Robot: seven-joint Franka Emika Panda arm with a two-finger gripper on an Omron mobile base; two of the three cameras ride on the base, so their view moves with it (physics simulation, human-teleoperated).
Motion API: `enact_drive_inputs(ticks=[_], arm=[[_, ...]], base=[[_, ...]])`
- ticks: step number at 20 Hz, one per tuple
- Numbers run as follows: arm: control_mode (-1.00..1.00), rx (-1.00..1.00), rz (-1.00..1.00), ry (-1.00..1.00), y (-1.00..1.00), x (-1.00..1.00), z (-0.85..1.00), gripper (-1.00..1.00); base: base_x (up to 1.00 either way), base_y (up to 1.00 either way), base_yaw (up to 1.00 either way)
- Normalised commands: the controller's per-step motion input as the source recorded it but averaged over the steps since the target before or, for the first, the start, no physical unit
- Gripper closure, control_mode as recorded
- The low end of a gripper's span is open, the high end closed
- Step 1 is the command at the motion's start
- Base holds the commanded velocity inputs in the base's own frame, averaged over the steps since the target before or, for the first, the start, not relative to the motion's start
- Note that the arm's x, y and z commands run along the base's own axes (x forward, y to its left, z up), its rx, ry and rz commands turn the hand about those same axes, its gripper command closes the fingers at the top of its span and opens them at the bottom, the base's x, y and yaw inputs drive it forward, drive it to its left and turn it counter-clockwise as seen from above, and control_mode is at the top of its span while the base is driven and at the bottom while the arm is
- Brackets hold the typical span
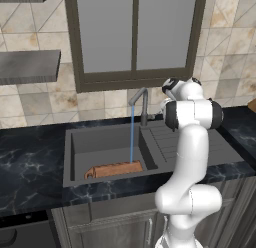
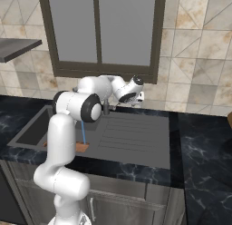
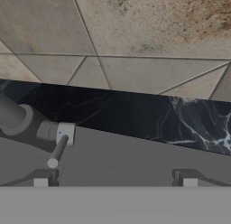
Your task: Turn on the sink faucet with hot water and rinse the cutting board for ten seconds, then turn off the faucet. Push the cutting board to reach the water if necessary.
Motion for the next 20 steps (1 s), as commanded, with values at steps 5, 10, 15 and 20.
enact_drive_inputs(ticks=[5, 10, 15, 20], arm=[[-1.00, 0.00, 0.00, 0.00, 0.00, 0.00, 0.00, -1.00], [-1.00, 0.00, 0.00, 0.00, 0.00, 0.00, 0.00, -1.00], [-1.00, 0.00, 0.00, 0.00, 0.00, 0.00, 0.00, -1.00], [-1.00, 0.00, 0.00, 0.00, 0.00, 0.00, 0.00, -1.00]], base=[[0.00, 0.00, 0.00], [0.00, 0.00, 0.00], [0.00, 0.00, 0.00], [0.00, 0.00, 0.00]])
